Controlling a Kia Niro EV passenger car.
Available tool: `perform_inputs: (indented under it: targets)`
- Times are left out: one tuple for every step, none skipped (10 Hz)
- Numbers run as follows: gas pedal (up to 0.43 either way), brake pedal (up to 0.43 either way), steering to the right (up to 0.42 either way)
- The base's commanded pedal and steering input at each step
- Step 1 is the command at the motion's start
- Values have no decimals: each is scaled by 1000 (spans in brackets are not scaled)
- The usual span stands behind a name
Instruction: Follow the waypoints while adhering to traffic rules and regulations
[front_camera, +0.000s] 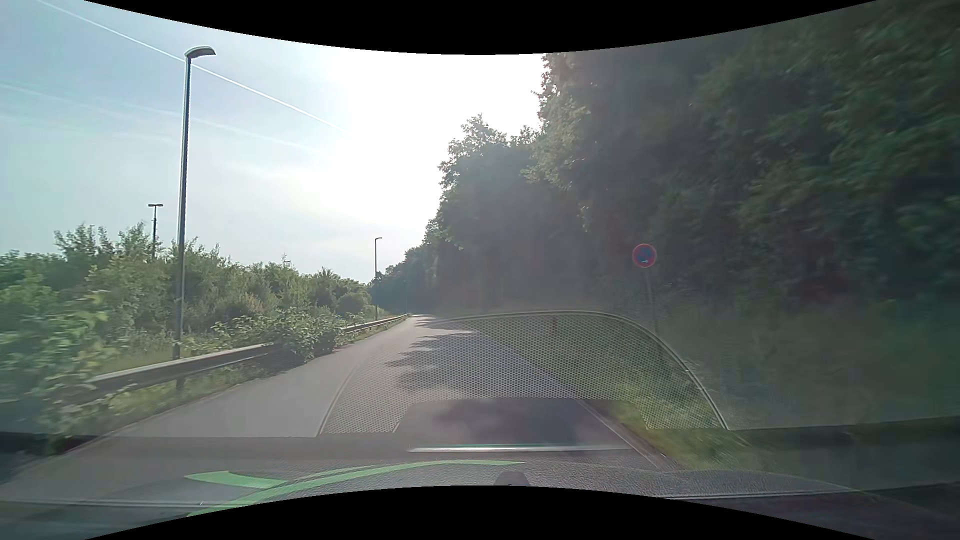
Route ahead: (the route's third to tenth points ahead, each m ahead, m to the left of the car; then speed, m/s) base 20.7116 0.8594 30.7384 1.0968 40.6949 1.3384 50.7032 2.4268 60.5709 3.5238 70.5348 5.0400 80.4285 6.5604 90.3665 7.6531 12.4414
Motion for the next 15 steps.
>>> perform_inputs:
  targets:
    - [118,0,-29]
    - [118,0,-28]
    - [118,0,-27]
    - [118,0,-23]
    - [118,0,-17]
    - [118,0,-16]
    - [118,0,-16]
    - [118,0,-16]
    - [118,0,-16]
    - [118,0,-16]
    - [118,0,-16]
    - [118,0,-16]
    - [118,0,-15]
    - [118,0,-14]
    - [118,0,-13]
